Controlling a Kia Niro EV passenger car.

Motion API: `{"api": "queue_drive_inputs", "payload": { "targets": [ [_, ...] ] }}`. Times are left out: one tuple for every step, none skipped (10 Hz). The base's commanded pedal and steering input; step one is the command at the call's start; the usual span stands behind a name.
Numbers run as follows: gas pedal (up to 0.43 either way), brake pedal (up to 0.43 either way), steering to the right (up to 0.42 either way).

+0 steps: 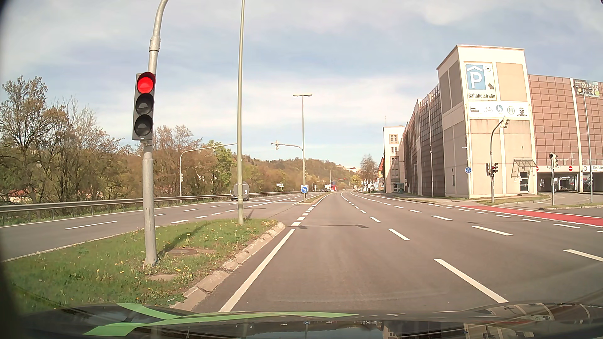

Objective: Follow the waypoints while adhering to traffic rules and regulations

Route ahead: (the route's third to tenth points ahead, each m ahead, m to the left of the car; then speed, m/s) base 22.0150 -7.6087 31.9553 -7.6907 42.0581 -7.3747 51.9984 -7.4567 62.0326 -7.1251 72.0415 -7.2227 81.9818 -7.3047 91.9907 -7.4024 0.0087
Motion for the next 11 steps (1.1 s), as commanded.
{"api": "queue_drive_inputs", "payload": {
  "targets": [
    [0.000, 0.189, 0.003],
    [0.000, 0.189, 0.003],
    [0.000, 0.189, 0.003],
    [0.000, 0.189, 0.003],
    [0.000, 0.189, 0.003],
    [0.000, 0.195, 0.003],
    [0.000, 0.195, 0.003],
    [0.000, 0.195, 0.003],
    [0.000, 0.195, 0.003],
    [0.000, 0.195, 0.003],
    [0.000, 0.201, 0.003]
  ]
}}
